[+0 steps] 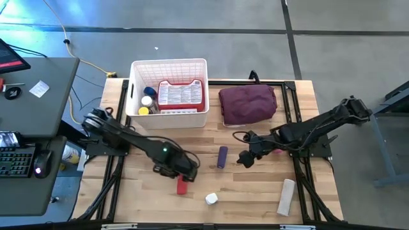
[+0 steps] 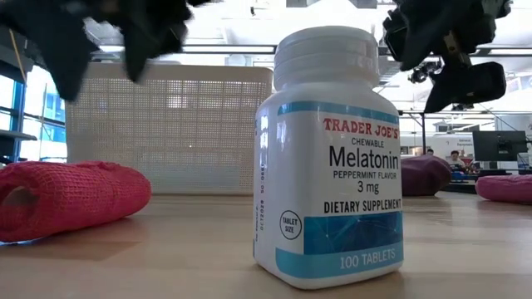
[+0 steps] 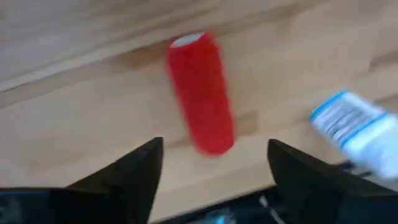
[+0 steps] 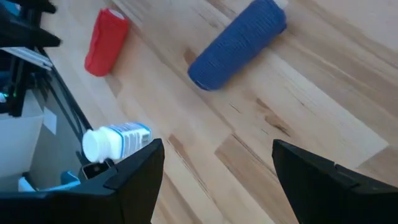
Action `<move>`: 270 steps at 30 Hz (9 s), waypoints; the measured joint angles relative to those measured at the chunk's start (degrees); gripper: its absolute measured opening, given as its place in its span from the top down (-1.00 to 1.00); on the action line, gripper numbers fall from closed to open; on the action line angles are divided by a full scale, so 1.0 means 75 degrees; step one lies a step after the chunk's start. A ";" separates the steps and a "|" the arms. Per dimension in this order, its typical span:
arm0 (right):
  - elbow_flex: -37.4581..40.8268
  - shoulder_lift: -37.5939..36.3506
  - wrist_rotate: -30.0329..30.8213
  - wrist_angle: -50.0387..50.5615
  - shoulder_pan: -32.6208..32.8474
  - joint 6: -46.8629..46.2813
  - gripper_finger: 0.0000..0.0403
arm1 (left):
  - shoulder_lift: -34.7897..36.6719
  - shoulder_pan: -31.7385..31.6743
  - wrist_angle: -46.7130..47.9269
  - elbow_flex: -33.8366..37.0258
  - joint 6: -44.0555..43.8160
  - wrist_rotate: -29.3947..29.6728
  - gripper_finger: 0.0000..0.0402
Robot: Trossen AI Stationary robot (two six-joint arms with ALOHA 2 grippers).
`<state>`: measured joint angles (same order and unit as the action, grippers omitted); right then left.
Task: Pick & place medical supplies in basket/bin
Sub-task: Put the red bandage into the white bin, then put the blue bandage into the white bin
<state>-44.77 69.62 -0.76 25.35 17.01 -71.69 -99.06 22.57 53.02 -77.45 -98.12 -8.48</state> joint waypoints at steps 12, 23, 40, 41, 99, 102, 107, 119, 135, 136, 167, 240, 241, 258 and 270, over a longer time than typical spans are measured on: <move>-0.0003 -0.0322 -0.0168 0.0311 0.0428 0.0028 -0.42 | -0.1715 -0.0063 -0.0999 0.0049 -0.0189 -0.0460 -0.84; -0.0006 -0.0775 0.0066 0.0940 0.0658 0.0019 -0.42 | -0.2037 -0.0170 -0.1441 0.0030 0.0453 -0.1055 -0.06; -0.0006 -0.0966 0.0700 0.1093 0.0618 -0.0607 -0.42 | 0.1207 -0.1665 -0.0545 -0.1386 0.4034 0.1153 0.27; -0.0006 -0.0973 0.0782 0.1086 0.0618 -0.0701 -0.42 | 0.1415 -0.1831 -0.0538 -0.1492 0.4291 0.1306 0.24; -0.0006 0.0359 0.1375 -0.1630 -0.1021 -0.0735 -0.42 | 0.0755 -0.7522 0.0038 -0.3056 0.7275 -0.1648 -0.70; -0.0006 0.1061 0.1004 -0.2034 -0.0939 -0.0832 -0.42 | 0.1221 -0.7243 0.0250 -0.3567 0.7284 -0.1173 -0.64; -0.0006 0.2113 0.0394 -0.2426 -0.0704 -0.1438 -0.42 | 0.1799 -0.6409 0.0632 -0.4233 0.7357 -0.0377 -0.53; -0.0244 0.3698 0.0244 -0.3250 -0.0675 -0.1723 -0.42 | 0.2089 -0.3802 0.1538 -0.4586 0.6838 0.0814 -0.36; -0.0525 0.4075 -0.0178 -0.3238 -0.1133 -0.0999 0.42 | 0.1823 -0.1779 0.3958 -0.4578 0.5860 0.2642 -0.26; -0.0525 0.4075 -0.0290 -0.3282 -0.1155 -0.0875 0.48 | 0.1826 -0.1738 0.3948 -0.4579 0.5810 0.2706 -0.26; -0.0522 -0.0568 0.0966 -0.6361 -0.0637 0.3114 0.49 | 0.0714 -0.2248 -0.1711 -0.4519 0.3898 0.2420 -0.46; -0.0522 -0.0605 0.3202 -0.4294 -0.0469 0.1789 -0.22 | 0.0902 -0.8041 -0.0459 -0.0449 0.7045 -0.1634 0.30; -0.0522 -0.0605 0.3301 -0.4256 -0.0469 0.1759 -0.22 | 0.0902 -0.8011 -0.0563 -0.0364 0.7045 -0.1641 0.30; -0.0522 -0.0591 0.3650 -0.4093 -0.0461 0.1424 -0.22 | 0.0349 -0.7804 -0.1133 -0.0140 0.7048 -0.1502 0.00; -0.0525 -0.0594 0.3361 -0.2834 -0.0460 0.0378 -0.22 | 0.0388 -0.7630 -0.1314 -0.0142 0.7047 -0.2156 -0.58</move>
<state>-48.71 65.17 24.45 4.10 13.56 -68.86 -96.15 -34.65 43.16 -78.52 -45.26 -24.64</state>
